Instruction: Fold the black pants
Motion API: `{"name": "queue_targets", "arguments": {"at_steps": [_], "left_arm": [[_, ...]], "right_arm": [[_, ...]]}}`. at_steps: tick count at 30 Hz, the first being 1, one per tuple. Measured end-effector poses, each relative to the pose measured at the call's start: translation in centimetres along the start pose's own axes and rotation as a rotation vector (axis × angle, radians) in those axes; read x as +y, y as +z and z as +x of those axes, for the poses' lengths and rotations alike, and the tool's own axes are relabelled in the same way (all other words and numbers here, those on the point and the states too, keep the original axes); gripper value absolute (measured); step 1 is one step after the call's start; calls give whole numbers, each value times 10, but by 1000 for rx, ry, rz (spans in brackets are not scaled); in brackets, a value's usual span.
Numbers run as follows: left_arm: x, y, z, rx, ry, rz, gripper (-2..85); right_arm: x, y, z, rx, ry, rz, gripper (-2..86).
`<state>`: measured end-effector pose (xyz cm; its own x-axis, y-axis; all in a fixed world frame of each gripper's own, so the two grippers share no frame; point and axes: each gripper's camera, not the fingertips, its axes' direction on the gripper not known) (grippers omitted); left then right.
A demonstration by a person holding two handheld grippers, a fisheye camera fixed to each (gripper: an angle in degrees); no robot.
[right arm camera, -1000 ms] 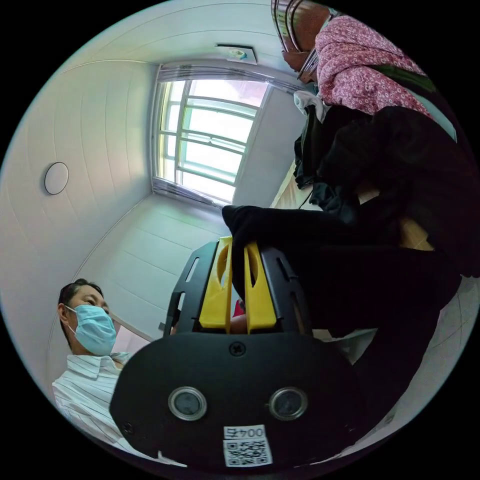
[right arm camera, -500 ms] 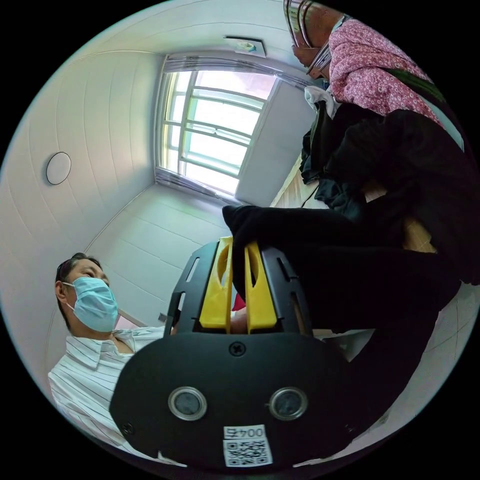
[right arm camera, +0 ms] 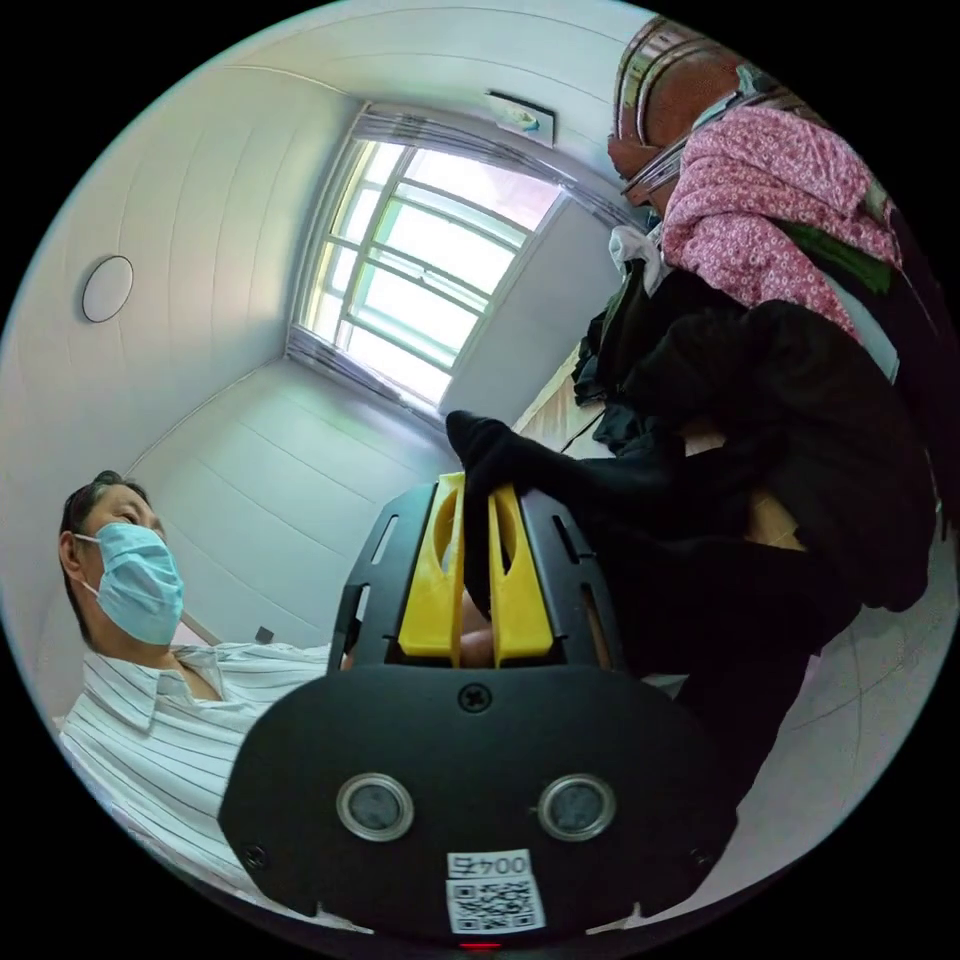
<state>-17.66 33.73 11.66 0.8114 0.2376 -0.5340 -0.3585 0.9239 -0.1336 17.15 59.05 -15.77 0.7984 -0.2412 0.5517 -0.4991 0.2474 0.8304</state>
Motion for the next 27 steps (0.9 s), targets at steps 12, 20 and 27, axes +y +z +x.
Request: {"name": "queue_targets", "arguments": {"at_steps": [12, 20, 27], "left_arm": [[-6, -315, -61, 43, -481, 556, -6], [-36, -540, 69, -171, -184, 989, -6], [-70, -636, 150, -416, -25, 1125, -6]], "right_arm": [[86, 123, -121, 415, -422, 163, 39], [144, 107, -289, 395, -767, 567, 40], [177, 104, -384, 389, -998, 723, 39]]}}
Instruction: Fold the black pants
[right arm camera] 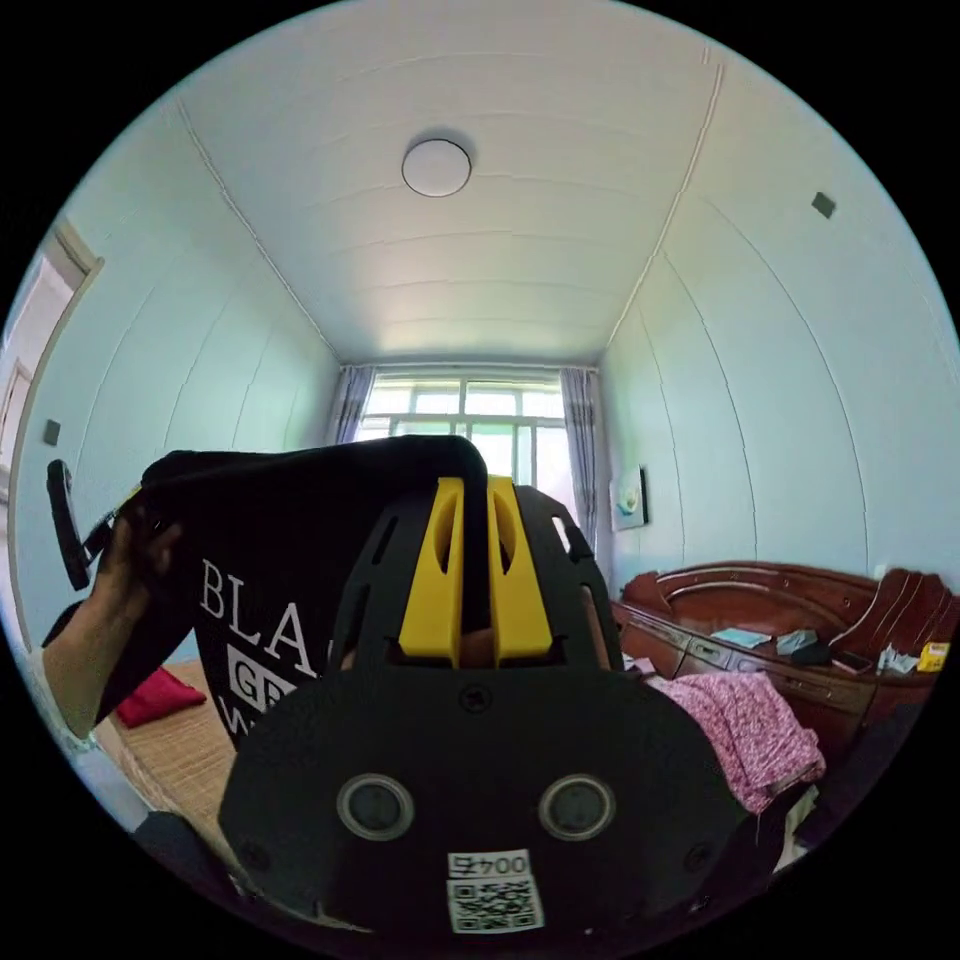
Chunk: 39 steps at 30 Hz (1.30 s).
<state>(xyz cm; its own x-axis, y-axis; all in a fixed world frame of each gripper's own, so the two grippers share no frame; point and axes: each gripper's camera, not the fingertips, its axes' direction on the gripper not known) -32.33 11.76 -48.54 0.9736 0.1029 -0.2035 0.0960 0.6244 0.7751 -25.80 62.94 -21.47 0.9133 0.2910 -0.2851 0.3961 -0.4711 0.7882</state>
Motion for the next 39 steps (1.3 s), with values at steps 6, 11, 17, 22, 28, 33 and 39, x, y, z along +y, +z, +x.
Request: {"name": "queue_targets", "arguments": {"at_steps": [6, 11, 17, 22, 28, 33, 39], "left_arm": [[-59, -10, 27, -108, 120, 28, -6], [-66, -24, 52, -155, 195, -42, -6], [-78, -3, 86, -208, 257, -90, -6], [-88, 86, 100, -274, 324, -99, -5], [-38, 325, 52, -290, 294, -390, -5], [47, 556, 1, -291, 247, -705, -5], [208, 784, -103, -50, -371, -1435, -3]], "right_arm": [[4, -13, -58, -8, -142, 77, 38], [61, -24, -89, -75, -132, 33, 38], [89, -33, -90, -189, -25, 17, 39], [118, 41, -109, -130, -117, 33, 39], [205, 257, -126, -127, -178, -172, 40], [299, 469, -139, -83, -258, -438, 45], [445, 706, -96, -226, -35, -1166, 74]]}}
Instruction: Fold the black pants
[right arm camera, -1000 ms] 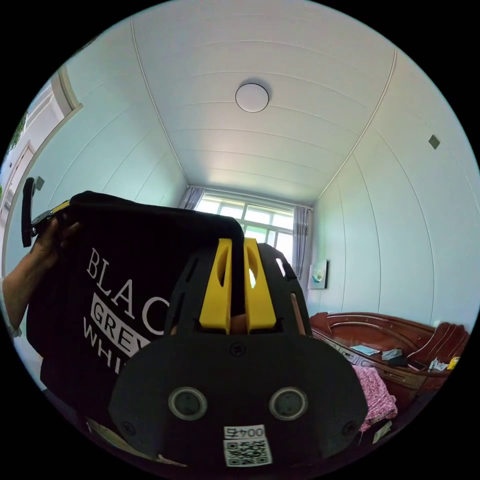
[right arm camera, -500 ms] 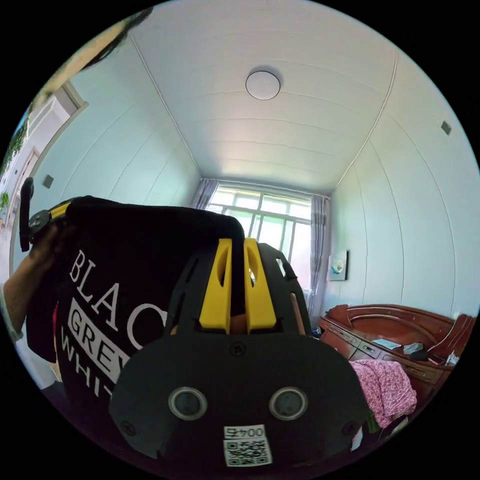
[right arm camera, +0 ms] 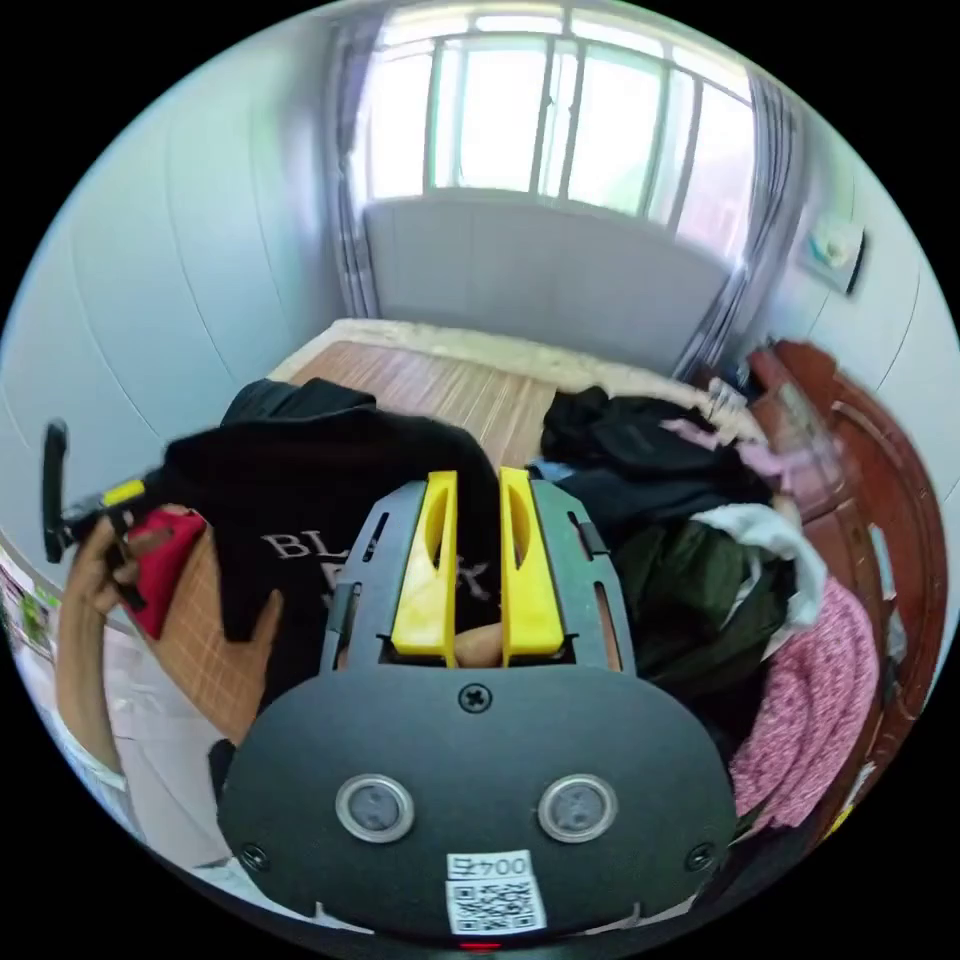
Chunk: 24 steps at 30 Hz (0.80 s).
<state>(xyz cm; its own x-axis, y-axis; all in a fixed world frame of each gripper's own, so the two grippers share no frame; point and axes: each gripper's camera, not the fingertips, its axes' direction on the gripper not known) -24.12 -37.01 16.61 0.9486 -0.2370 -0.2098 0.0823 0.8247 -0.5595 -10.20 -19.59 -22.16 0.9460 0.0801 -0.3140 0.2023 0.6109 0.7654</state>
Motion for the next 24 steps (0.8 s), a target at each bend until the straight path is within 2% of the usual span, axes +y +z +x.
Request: {"name": "queue_targets", "arguments": {"at_steps": [2, 6, 10, 11, 12, 14, 16, 20, 24], "left_arm": [[-19, 55, -13, 90, -45, -140, -1], [-30, 107, -16, 108, -78, -248, 10], [-33, 155, -13, -180, 26, -498, 31], [-30, 156, -18, -162, 16, -518, 36], [-28, 153, -23, -125, -4, -511, 38], [-8, 137, -44, 96, -104, -461, 43], [17, 124, -54, 186, -132, -449, 49], [90, 65, -61, 203, -110, -385, 69], [156, 13, -60, 194, -136, -293, 92]], "right_arm": [[14, 32, 28, -8, 22, 58, 78], [64, 63, 70, -68, 3, 86, 80], [170, 81, 127, -198, 19, 45, 65], [209, 89, 143, -231, 29, 11, 63], [228, 93, 151, -245, 32, -7, 63], [305, 115, 185, -230, 62, -112, 66], [359, 131, 214, -226, 110, -185, 79], [448, 145, 274, -226, 265, -274, 92], [481, 145, 309, -252, 375, -265, 100]]}}
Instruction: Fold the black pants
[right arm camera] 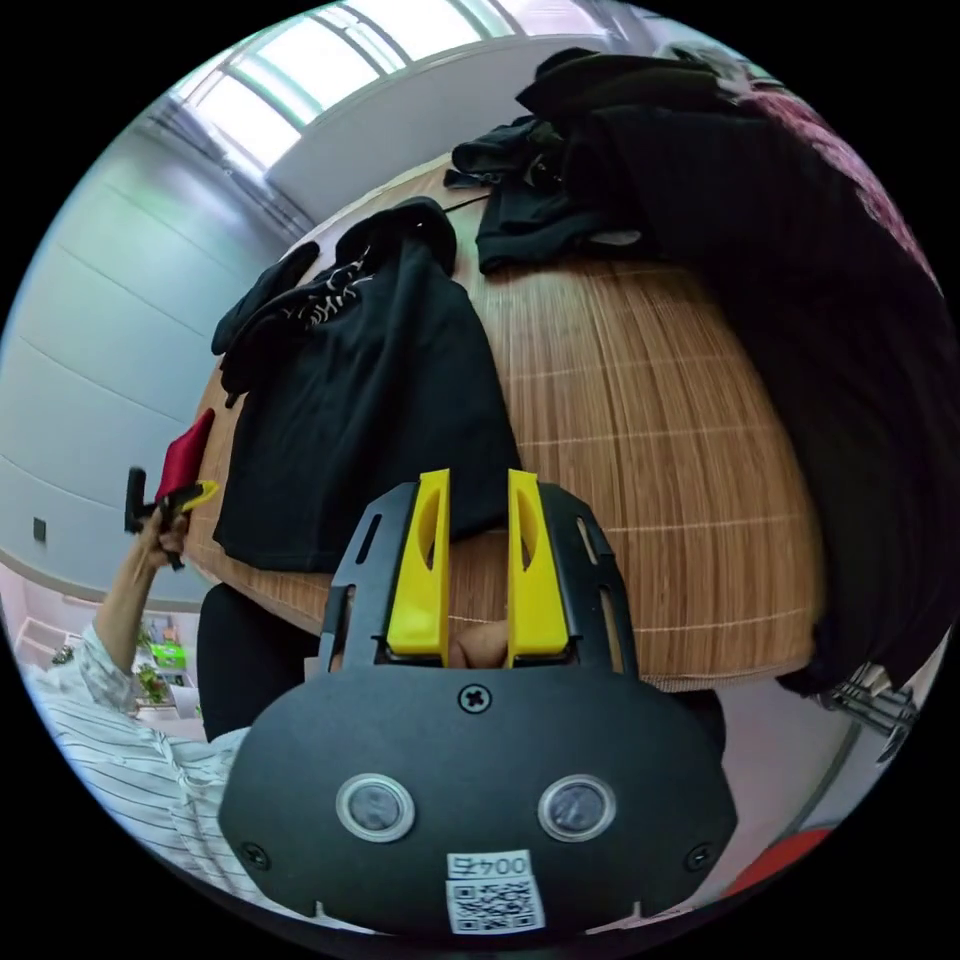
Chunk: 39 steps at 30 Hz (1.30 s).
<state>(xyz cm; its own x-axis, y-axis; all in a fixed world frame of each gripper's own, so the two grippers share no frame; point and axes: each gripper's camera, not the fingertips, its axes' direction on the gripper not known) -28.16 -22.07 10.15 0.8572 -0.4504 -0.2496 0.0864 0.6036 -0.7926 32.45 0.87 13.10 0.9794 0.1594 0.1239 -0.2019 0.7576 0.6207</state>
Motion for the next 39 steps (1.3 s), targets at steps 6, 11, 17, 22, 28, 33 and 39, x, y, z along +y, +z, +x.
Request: {"name": "queue_targets", "arguments": {"at_steps": [6, 11, 17, 22, 28, 33, 39], "left_arm": [[68, -16, 24, 85, -69, 148, 130], [72, -18, 80, -58, 3, 177, 133], [79, -3, 158, -331, 88, 176, 131], [79, 3, 191, -422, 45, 166, 122], [74, -5, 223, -409, 128, 89, 47], [87, -69, 203, -171, -23, 207, 27], [129, -158, 215, -64, 6, 289, 20]], "right_arm": [[-5, -7, 40, -30, 95, 47, 127], [-7, -19, 50, 3, 77, 53, 129], [-6, -31, 43, 153, 3, 45, 131], [-3, -45, 69, 78, 140, 48, 141], [0, -55, 50, 231, 17, 28, 62], [5, -113, 47, 108, -8, 114, 49], [11, -214, 47, -57, -68, 123, 46]]}}
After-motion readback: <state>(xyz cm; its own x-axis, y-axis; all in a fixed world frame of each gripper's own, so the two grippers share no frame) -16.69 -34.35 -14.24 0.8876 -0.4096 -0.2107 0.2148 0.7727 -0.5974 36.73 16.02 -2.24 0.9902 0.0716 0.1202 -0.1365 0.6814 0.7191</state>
